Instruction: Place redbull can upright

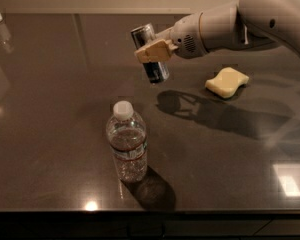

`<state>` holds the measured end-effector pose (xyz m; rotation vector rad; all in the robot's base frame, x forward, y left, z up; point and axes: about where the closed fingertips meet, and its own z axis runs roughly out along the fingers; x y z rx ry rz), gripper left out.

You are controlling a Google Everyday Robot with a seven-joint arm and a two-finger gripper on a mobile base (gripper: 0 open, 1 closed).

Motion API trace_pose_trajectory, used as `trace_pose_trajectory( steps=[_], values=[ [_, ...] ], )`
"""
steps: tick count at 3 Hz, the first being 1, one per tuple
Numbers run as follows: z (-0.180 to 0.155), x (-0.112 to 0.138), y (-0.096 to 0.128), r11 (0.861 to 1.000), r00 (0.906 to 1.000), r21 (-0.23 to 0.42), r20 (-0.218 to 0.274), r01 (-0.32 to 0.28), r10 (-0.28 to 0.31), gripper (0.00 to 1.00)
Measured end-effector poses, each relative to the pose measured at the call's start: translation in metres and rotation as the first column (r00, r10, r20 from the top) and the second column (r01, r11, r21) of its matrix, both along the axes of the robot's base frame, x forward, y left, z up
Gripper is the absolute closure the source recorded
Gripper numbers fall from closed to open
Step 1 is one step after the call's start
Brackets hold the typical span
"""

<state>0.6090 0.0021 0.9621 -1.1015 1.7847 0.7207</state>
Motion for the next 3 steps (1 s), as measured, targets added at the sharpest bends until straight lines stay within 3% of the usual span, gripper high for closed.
trace_pose_trajectory(
  steps=[1, 3],
  values=[
    [0.0, 0.0, -0.007, 0.993, 0.9991, 0.118, 0.041, -0.007, 0.003, 1.0],
    [-0.013, 0.0, -0.02, 0.956, 0.9901, 0.288, 0.139, -0.054, 0.014, 1.0]
  ],
)
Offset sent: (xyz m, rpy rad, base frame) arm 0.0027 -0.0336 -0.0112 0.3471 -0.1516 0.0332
